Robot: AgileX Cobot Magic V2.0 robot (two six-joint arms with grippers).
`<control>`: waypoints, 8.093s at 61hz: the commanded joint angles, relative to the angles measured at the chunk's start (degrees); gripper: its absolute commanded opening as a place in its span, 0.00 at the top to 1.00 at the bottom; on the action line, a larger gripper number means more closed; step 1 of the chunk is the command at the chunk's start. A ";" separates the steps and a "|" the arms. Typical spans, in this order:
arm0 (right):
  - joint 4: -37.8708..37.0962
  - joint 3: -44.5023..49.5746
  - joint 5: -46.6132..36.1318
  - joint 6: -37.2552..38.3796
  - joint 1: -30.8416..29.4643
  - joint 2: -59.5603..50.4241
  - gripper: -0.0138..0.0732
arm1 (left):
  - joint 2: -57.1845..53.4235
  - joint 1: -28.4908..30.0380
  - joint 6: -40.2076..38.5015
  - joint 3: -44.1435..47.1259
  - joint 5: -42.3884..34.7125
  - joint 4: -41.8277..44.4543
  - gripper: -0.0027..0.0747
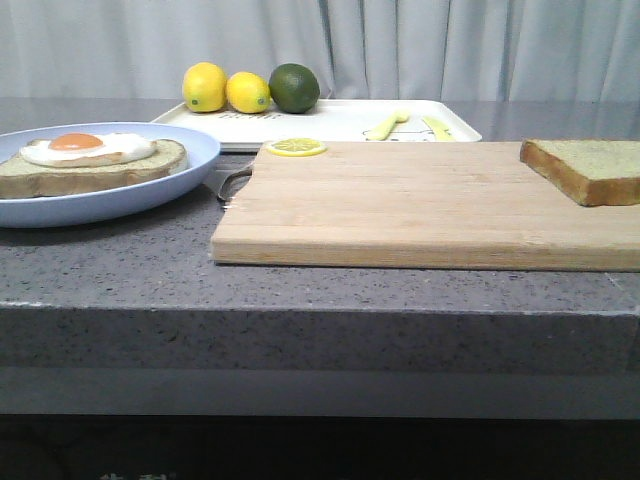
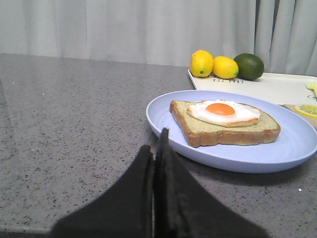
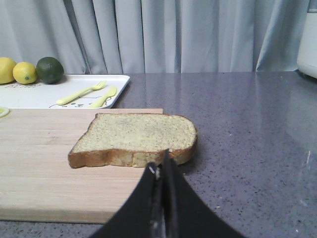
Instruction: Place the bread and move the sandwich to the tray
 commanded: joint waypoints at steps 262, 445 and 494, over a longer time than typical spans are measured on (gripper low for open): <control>57.65 -67.76 75.46 -51.80 -34.99 98.49 0.20 | 38.34 -21.01 2.75 -43.39 19.05 4.07 0.33; 106.96 -93.36 34.73 -37.76 32.27 115.72 0.71 | 38.34 -21.01 2.75 -43.39 18.86 3.86 0.33; 97.20 -93.18 37.41 -37.81 29.55 111.24 0.46 | 38.34 -21.01 2.75 -43.39 19.65 3.86 0.33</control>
